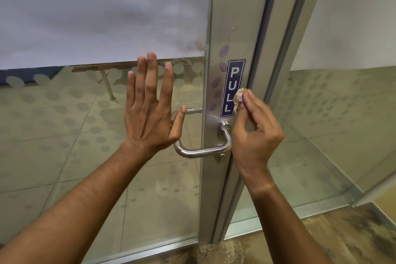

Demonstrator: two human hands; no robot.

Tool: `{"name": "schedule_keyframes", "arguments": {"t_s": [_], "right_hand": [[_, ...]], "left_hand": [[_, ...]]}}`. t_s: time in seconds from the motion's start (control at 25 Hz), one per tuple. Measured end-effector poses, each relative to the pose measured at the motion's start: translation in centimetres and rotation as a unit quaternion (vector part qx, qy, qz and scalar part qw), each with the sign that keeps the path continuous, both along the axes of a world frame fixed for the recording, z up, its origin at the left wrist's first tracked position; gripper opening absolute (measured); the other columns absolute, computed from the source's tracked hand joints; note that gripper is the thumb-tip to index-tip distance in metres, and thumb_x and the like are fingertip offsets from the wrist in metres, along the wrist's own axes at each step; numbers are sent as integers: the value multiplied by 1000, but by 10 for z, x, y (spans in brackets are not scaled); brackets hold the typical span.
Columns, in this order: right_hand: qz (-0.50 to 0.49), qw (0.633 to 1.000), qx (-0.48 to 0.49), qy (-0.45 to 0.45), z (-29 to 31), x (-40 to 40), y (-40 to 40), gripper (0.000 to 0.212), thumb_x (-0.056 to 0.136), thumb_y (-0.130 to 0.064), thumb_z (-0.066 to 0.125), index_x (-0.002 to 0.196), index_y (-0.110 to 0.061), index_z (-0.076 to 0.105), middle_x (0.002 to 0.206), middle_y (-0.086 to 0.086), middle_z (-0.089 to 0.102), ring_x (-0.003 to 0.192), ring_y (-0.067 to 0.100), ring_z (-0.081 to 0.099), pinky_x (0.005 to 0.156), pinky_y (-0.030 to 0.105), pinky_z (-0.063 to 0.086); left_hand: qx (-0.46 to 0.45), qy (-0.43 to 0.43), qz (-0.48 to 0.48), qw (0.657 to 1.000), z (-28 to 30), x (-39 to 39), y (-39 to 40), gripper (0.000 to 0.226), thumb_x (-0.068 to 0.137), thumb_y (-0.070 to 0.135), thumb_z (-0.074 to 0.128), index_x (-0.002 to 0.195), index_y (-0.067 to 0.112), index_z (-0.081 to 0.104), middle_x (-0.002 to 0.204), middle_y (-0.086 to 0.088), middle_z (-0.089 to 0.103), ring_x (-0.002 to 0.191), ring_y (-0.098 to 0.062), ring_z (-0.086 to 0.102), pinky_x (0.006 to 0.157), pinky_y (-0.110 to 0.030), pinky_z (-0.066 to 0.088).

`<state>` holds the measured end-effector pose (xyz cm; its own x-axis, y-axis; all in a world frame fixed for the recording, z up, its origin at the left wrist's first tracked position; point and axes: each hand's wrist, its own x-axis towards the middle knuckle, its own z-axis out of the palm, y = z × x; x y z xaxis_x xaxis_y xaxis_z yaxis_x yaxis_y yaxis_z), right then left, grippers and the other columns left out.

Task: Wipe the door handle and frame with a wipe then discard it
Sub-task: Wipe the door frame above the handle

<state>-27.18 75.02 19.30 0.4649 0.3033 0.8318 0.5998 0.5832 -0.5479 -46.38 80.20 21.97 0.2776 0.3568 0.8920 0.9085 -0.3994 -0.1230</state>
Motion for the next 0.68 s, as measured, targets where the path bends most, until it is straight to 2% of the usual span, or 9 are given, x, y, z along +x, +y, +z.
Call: {"name": "schedule_keyframes", "arguments": {"t_s": [0.12, 0.24, 0.36, 0.52, 0.68], "right_hand": [[-21, 998, 34, -41, 30, -1, 7, 24, 86, 10, 66, 110, 5, 70, 103, 16, 69, 96, 18, 68, 86, 29, 58], [-46, 993, 53, -91, 58, -3, 15, 28, 83, 16, 63, 109, 7, 70, 100, 16, 71, 95, 15, 65, 89, 20, 52], [-60, 988, 61, -125, 74, -3, 23, 29, 83, 16, 63, 110, 7, 69, 99, 17, 71, 94, 20, 66, 90, 17, 49], [-71, 981, 51, -174, 78, -4, 33, 30, 82, 15, 64, 111, 6, 70, 103, 19, 69, 94, 30, 67, 87, 32, 54], [-79, 968, 2, -240, 65, -10, 36, 36, 89, 4, 61, 125, 7, 60, 130, 23, 60, 123, 33, 56, 103, 41, 47]], "left_hand": [[18, -2, -2, 1000, 15, 3, 4, 88, 86, 45, 57, 153, 0, 21, 155, -28, 8, 150, -24, -16, 124, -47, -1], [26, 0, 3, 1000, 25, 5, 9, 88, 87, 46, 55, 154, 0, 20, 157, -29, 7, 150, -25, -16, 124, -48, -1], [25, 6, 20, 999, 25, 4, 13, 88, 89, 48, 52, 155, 1, 19, 158, -28, 7, 151, -27, -13, 124, -48, -1], [37, 33, 51, 997, 20, 2, 21, 87, 91, 51, 46, 156, 3, 14, 159, -27, 8, 152, -29, -10, 124, -47, -2], [49, 40, 67, 996, 19, 2, 26, 88, 92, 53, 43, 157, 5, 8, 160, -25, 5, 152, -29, -12, 124, -46, -5]]}}
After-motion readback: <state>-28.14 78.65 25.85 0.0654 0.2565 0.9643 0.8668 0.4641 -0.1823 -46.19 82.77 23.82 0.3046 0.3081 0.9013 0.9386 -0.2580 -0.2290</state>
